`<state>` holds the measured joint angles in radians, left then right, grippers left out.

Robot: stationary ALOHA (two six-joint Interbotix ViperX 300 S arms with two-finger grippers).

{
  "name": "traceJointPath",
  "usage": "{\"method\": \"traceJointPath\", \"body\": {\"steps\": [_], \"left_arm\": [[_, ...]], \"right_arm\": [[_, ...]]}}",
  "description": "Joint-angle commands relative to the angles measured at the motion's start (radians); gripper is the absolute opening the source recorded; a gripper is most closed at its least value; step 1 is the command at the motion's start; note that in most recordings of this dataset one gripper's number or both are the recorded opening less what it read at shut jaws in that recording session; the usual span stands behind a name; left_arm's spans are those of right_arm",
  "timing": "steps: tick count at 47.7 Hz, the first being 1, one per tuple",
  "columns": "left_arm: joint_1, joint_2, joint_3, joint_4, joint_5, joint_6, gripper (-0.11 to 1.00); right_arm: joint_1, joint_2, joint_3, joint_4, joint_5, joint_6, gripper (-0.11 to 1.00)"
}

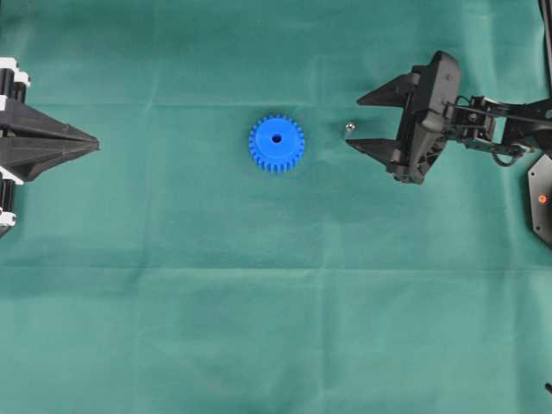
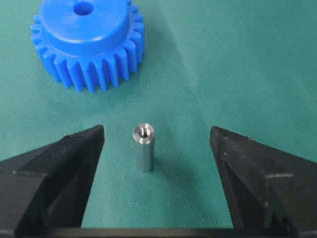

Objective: Insert the shaft placed at a random location into the center hole of the medium gear at another random location.
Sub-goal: 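Move the right gripper over the silver shaft and lower it, then close the right gripper on the silver shaft and lift it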

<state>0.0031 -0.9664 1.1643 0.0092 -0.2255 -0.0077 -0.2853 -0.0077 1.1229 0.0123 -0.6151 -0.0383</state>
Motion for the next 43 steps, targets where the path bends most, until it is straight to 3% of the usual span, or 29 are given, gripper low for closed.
{"method": "traceJointPath", "body": {"steps": [1, 16, 21, 24, 34, 43], "left_arm": [[0.002, 0.003, -0.02, 0.003, -0.005, 0.002, 0.0], [0.002, 0.003, -0.02, 0.003, 0.011, 0.0, 0.0], [0.002, 0.003, -0.02, 0.002, 0.011, 0.0, 0.0], [0.002, 0.003, -0.02, 0.003, 0.012, 0.0, 0.0], [0.002, 0.003, -0.018, 0.003, 0.012, 0.0, 0.0], [0.002, 0.003, -0.02, 0.003, 0.012, 0.0, 0.0]], "right_arm": [[-0.005, 0.003, -0.025, 0.003, -0.015, -0.015, 0.9], [-0.005, 0.021, -0.04, 0.003, -0.015, -0.014, 0.89], [0.0, 0.021, -0.04, 0.003, -0.015, -0.012, 0.84], [0.003, 0.021, -0.041, 0.003, -0.011, -0.012, 0.74], [0.012, 0.026, -0.041, -0.003, -0.008, -0.014, 0.16], [0.012, 0.026, -0.04, -0.003, -0.008, -0.014, 0.14]]}}
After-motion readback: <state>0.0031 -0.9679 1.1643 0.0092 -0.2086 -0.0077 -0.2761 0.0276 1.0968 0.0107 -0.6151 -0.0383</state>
